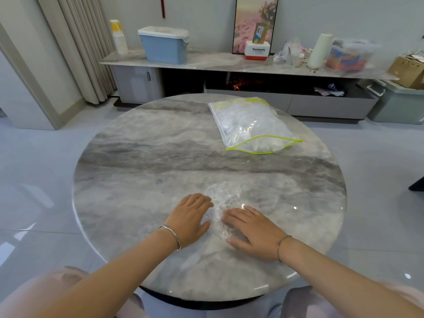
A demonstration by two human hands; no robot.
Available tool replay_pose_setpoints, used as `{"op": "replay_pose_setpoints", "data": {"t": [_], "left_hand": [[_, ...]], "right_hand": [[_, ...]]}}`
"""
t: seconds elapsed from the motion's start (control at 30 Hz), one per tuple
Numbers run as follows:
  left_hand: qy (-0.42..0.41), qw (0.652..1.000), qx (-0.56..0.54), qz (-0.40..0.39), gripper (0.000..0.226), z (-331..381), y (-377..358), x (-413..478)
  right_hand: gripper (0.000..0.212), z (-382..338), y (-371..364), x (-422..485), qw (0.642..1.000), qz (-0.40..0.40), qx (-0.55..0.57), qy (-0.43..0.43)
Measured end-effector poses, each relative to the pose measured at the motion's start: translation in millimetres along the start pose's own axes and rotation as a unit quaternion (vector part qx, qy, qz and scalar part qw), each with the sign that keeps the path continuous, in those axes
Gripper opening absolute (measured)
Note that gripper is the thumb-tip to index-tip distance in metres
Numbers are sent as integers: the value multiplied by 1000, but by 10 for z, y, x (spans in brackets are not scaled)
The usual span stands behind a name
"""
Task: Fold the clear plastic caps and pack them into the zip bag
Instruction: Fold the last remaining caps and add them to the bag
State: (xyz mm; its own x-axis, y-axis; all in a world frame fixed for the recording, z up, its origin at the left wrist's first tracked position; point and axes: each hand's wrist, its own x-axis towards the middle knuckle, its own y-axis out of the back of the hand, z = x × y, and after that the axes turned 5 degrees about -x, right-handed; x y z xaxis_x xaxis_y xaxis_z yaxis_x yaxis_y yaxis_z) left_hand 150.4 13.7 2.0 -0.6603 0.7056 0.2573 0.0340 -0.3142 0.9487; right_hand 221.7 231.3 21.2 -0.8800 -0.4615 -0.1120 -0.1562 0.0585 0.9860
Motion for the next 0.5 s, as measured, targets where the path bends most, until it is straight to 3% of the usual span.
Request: {"op": "replay_pose_setpoints", "data": {"t": [0.1,0.2,0.37,0.43,0.5], "left_hand": [[-36,997,-11,-62,56,3,-68,-59],[-41,993,-12,-111,70,-1,-58,-47],[-11,988,-60,-141,86,-10,-43,-24],[1,988,-74,-137,85,-10,-41,-18],[24,988,-91,-120,73,-5,-30,-4]], "right_hand": [[85,15,-32,-2,999,-29,-13,-9],[83,-8,-82,13,999,-39,-8,-17],[47,-26,-55,83,1000,25,5,-18],[28,6,-39,108,992,73,83,-60],[16,33,-16,121,958,106,226,-139]]}}
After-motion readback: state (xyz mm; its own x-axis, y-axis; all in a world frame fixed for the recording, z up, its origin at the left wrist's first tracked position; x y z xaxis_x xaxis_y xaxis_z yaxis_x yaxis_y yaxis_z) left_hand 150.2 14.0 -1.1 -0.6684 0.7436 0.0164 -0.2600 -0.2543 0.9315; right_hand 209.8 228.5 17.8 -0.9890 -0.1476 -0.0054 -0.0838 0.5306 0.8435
